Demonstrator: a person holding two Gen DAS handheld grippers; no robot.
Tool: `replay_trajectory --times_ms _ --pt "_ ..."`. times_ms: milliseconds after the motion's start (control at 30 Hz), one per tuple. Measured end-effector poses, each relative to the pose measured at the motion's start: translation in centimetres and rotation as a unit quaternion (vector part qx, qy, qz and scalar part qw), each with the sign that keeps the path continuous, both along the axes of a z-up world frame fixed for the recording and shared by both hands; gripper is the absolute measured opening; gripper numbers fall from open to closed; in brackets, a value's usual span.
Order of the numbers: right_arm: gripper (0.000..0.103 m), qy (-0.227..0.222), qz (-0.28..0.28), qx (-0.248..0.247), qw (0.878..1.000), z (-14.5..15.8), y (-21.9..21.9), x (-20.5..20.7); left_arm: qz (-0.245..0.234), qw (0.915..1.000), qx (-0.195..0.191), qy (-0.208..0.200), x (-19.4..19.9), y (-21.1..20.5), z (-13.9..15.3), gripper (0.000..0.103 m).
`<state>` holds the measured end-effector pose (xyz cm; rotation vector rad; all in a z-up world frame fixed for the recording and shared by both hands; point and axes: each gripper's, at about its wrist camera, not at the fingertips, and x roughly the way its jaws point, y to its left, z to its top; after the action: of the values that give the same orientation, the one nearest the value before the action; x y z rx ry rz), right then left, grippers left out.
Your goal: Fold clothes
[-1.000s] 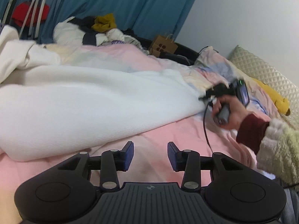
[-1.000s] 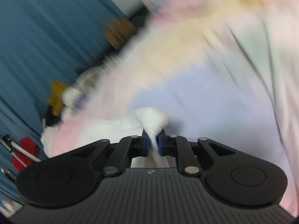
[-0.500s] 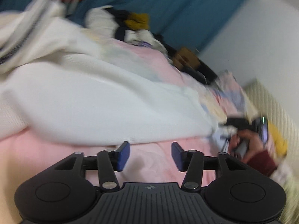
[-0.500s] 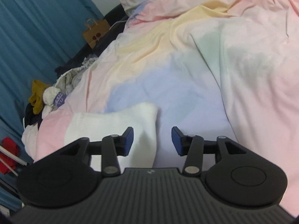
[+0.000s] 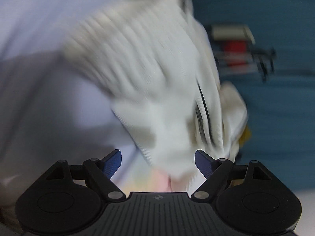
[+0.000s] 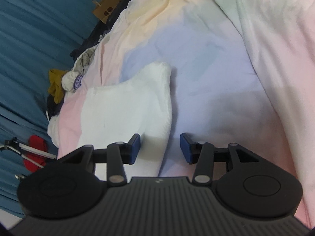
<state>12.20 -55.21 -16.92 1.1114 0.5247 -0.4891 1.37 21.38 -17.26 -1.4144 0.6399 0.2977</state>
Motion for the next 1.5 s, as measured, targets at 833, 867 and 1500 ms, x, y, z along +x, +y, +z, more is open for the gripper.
replay_trajectory --times_ms 833,867,1500 --pt "0.007 -0.079 -0.06 -0.142 0.985 4.8 -1.7 0.7 -0.012 0.9975 0.069 -0.007 0.8 7.6 9.1 0.009" --pt "0.007 -0.066 -0.064 -0.148 0.985 4.9 -1.7 0.2 -0.02 0.9971 0.073 0.007 0.6 7.7 9.1 0.009" --pt "0.032 0.086 -0.066 -0.256 0.961 6.2 1.7 -2.1 -0.096 0.986 0.128 0.046 -1.7 8.6 12.1 0.062"
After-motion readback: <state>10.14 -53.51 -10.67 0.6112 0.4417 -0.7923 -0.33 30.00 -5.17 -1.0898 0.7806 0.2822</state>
